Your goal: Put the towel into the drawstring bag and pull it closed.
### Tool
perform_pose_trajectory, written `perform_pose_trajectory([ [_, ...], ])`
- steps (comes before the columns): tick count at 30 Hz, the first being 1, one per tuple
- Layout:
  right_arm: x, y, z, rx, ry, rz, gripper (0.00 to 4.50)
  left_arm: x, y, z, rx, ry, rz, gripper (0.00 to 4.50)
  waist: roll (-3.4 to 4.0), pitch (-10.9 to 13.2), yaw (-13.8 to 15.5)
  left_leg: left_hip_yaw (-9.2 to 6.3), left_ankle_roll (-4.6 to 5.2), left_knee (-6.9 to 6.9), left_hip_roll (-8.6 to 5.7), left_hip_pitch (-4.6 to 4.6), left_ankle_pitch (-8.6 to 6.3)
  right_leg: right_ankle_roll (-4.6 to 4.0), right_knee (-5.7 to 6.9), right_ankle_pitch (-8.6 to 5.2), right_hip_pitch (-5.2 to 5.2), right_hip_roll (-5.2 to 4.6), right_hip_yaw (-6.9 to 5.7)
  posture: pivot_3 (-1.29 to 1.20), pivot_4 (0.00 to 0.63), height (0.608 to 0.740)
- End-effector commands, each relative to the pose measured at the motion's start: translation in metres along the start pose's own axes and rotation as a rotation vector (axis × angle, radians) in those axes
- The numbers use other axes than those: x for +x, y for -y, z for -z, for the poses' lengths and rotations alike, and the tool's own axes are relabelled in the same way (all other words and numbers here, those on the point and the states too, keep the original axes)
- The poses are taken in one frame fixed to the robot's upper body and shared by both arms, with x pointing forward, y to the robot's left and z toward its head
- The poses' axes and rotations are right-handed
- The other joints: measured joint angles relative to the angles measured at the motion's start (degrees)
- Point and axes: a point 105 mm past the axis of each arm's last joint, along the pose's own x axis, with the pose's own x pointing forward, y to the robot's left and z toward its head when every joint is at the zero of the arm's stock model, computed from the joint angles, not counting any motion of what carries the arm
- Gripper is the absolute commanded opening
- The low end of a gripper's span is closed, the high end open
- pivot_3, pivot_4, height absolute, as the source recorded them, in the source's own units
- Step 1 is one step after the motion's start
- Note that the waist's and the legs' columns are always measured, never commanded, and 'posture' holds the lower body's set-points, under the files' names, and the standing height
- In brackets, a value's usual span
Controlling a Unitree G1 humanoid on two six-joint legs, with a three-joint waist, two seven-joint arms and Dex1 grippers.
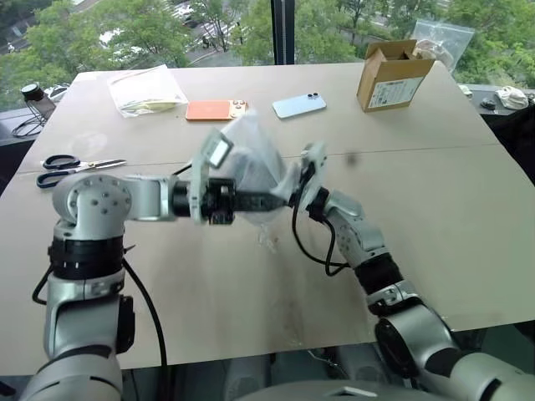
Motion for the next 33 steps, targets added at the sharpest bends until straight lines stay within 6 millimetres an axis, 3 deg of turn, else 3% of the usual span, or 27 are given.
perform_pose_trajectory([
  [1,-0.001,0.001,-0.044,0.191,0.268,0.023,0.04,0.005,0.012,0.022,0.0,-0.07,0.037,0.0,0.01,0.0,0.4,0.0,0.07,0.01,-0.02,0.0,-0.04,0.0,0.01,0.0,0.0,-0.04,0.02,0.0,0.15,0.74],
  [5,-0.008,0.007,-0.02,0.157,0.162,0.11,0.04,0.008,0.008,0.014,0.074,0.012,0.005,0.0,0.02,0.0,0.8,0.04,0.08,0.01,-0.04,0.06,-0.05,0.0,0.04,0.0,0.0,-0.01,0.04,0.0,0.15,0.74],
  [9,-0.027,0.005,0.017,-0.138,-0.172,0.144,0.04,0.004,-0.008,-0.022,0.178,0.185,-0.1,0.0,0.02,0.0,1.1,0.05,0.08,0.03,-0.09,0.01,-0.05,0.01,0.03,0.0,0.0,-0.03,0.03,0.0,0.15,0.74],
  [13,-0.051,0.007,0.035,-0.375,-0.382,0.13,1.39,-0.002,-0.021,-0.038,0.225,0.243,-0.158,0.0,0.01,0.0,0.9,0.1,0.08,0.07,-0.11,0.02,-0.05,0.02,0.04,0.0,0.0,-0.03,0.06,0.0,0.15,0.74],
  [16,-0.062,0.007,0.036,-0.492,-0.466,0.116,2.8,-0.004,-0.029,-0.045,0.248,0.276,-0.185,0.0,0.01,0.0,0.6,0.12,0.08,0.06,-0.08,0.05,-0.05,0.02,0.06,0.0,-0.01,0.01,0.1,0.0,0.15,0.74],
  [23,-0.074,0.013,0.013,-0.626,-0.462,0.213,2.8,-0.015,-0.036,-0.058,0.227,0.378,-0.193,0.0,-0.01,0.0,0.8,0.11,0.08,0.08,-0.08,0.02,-0.05,0.02,0.05,0.0,0.0,0.01,0.09,0.0,0.15,0.74],
  [27,-0.073,-0.024,-0.018,-0.502,-0.328,0.102,2.8,-0.023,-0.04,-0.048,0.243,0.353,-0.215,0.0,-0.01,0.0,0.8,0.07,0.09,0.07,-0.07,-0.01,-0.05,0.02,0.03,0.0,-0.01,0.01,0.06,0.0,0.15,0.74],
  [29,-0.077,-0.032,-0.03,-0.491,-0.323,0.081,2.8,-0.024,-0.041,-0.044,0.245,0.337,-0.223,0.0,-0.01,0.0,0.8,0.07,0.09,0.07,-0.07,-0.01,-0.05,0.02,0.02,0.0,0.0,0.01,0.06,0.0,0.15,0.74],
  [31,-0.085,-0.024,-0.038,-0.539,-0.374,0.131,2.8,-0.025,-0.042,-0.041,0.262,0.316,-0.23,0.0,-0.02,0.0,0.9,0.07,0.09,0.07,-0.07,0.01,-0.05,0.02,0.03,0.0,0.01,0.01,0.06,0.0,0.15,0.74],
  [33,-0.093,0.005,-0.045,-0.639,-0.441,0.274,2.8,-0.026,-0.041,-0.041,0.275,0.308,-0.231,0.0,-0.03,0.0,0.9,0.05,0.09,0.07,-0.07,0.03,-0.05,0.02,0.04,0.0,0.03,0.01,0.03,0.0,0.15,0.74],
])
